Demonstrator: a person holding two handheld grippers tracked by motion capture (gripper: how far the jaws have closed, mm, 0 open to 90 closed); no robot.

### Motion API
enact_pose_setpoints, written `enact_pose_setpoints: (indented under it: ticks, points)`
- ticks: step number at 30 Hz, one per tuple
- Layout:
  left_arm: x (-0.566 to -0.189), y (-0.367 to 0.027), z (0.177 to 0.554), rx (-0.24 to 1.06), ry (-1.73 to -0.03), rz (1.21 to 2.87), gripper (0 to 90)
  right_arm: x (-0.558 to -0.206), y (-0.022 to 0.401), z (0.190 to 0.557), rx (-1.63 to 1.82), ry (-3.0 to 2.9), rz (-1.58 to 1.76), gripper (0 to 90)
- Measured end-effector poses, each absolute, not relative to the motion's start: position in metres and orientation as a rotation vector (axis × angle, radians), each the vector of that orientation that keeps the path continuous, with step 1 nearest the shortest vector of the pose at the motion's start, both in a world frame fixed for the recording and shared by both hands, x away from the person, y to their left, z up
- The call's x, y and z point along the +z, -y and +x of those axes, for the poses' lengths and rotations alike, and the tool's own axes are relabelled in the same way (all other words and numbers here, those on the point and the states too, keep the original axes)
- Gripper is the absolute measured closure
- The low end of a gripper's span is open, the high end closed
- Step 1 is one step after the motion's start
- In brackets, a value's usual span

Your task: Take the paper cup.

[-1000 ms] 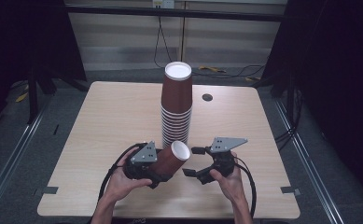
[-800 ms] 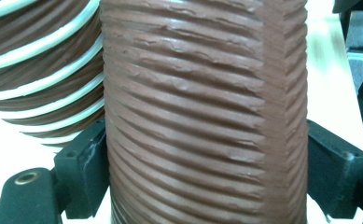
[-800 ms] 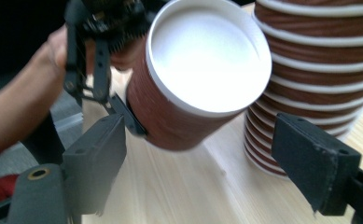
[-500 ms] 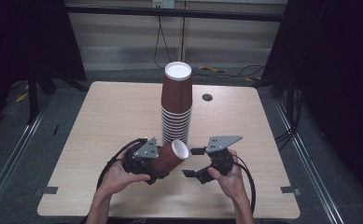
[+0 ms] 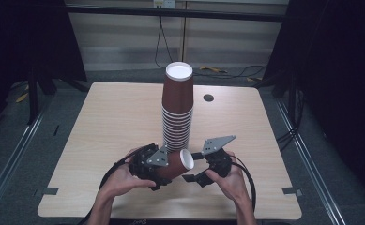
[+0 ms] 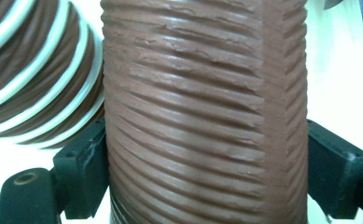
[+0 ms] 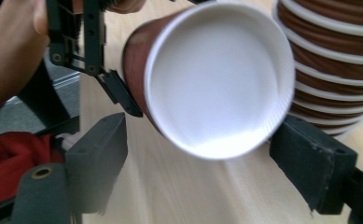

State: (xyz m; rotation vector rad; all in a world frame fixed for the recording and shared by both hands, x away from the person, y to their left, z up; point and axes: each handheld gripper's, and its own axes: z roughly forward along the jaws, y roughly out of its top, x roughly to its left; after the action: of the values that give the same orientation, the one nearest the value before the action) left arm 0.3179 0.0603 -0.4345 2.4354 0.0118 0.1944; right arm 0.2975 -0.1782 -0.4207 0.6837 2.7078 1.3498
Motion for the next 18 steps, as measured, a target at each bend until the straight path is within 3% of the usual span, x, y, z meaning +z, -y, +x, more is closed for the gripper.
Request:
enact_pose_setpoints:
  ticks: [5, 18]
  points:
    - [-0.435, -0.054, 0.313, 0.201, 0.020, 2.462, 14.3, -0.422, 0.175, 0.299, 1.292, -2.756, 0.651, 14.4]
    - [-0.437, -0.045, 0.308, 0.221, 0.076, 2.527, 14.5, -0.422, 0.173, 0.302, 1.223, -2.814, 0.622, 16.1]
